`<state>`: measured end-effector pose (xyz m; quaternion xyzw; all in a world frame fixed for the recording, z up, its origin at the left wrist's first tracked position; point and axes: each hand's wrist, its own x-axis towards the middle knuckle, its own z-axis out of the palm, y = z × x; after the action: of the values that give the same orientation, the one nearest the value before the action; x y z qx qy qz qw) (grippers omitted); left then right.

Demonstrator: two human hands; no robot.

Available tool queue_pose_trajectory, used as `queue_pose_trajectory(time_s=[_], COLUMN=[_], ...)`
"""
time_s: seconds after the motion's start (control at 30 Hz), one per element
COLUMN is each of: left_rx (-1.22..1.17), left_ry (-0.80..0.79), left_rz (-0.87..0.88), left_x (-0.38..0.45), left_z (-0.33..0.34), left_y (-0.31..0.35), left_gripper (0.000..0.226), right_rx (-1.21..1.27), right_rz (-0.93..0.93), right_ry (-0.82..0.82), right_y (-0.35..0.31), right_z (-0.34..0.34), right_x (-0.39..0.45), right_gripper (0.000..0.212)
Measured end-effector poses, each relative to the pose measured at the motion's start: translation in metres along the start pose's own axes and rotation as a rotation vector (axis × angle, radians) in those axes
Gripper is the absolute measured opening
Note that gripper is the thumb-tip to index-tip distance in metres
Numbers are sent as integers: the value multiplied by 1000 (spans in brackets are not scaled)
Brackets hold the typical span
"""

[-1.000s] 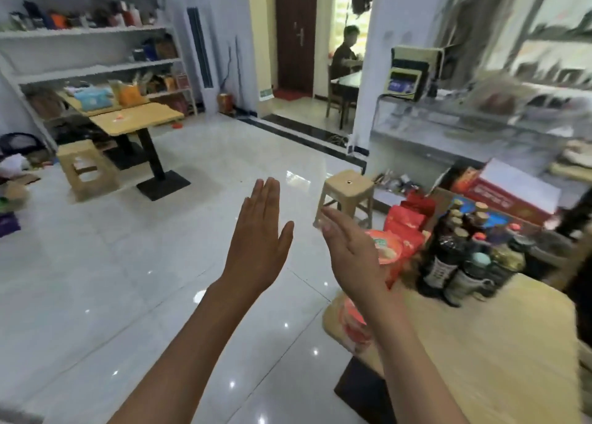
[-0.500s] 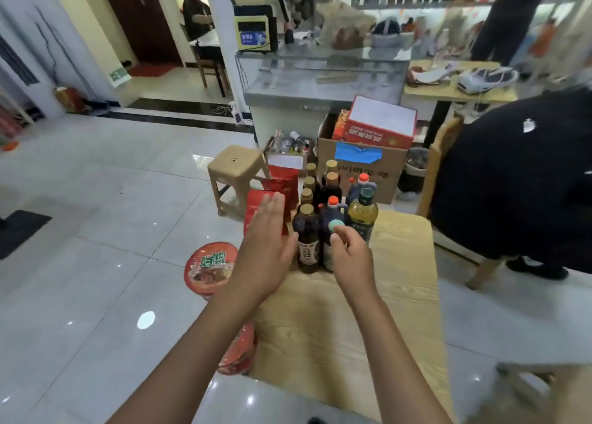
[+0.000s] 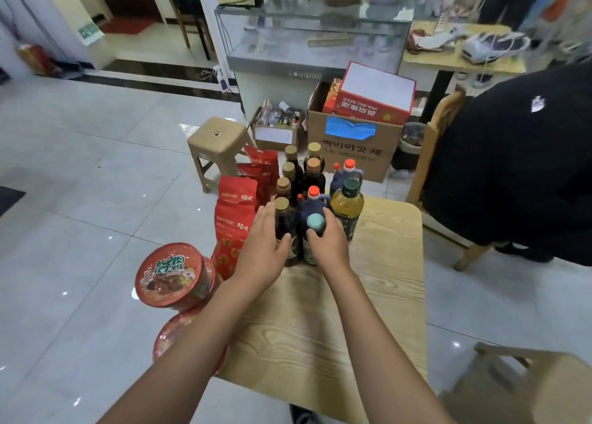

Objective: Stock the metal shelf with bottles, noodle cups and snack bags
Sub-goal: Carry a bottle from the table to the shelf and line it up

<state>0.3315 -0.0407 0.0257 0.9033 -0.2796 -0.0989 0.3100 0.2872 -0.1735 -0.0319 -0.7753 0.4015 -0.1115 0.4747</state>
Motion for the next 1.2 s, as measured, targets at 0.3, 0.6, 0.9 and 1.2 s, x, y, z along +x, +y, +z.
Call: queue_pose_trajectory(time_s=[0.3, 0.6, 0.9, 1.2], left_rx=[-14, -42, -97, -448], left_ry=[-23, -40, -81, -152], left_rz=[-22, -31, -24, 93], left_x=[4, 3, -10, -43], left_z=[4, 2, -2, -39], left_y=[-16, -11, -11, 17], left_gripper=[57, 51, 52, 84], right_rx=[-135, -107, 143, 398], right_rz=[-9, -46, -109, -378], right_ry=[8, 43, 267, 153], right_y=[8, 10, -14, -107], right_z=[13, 7, -51, -84], right_x=[16, 6, -43, -78], right_gripper=[42, 33, 37, 42])
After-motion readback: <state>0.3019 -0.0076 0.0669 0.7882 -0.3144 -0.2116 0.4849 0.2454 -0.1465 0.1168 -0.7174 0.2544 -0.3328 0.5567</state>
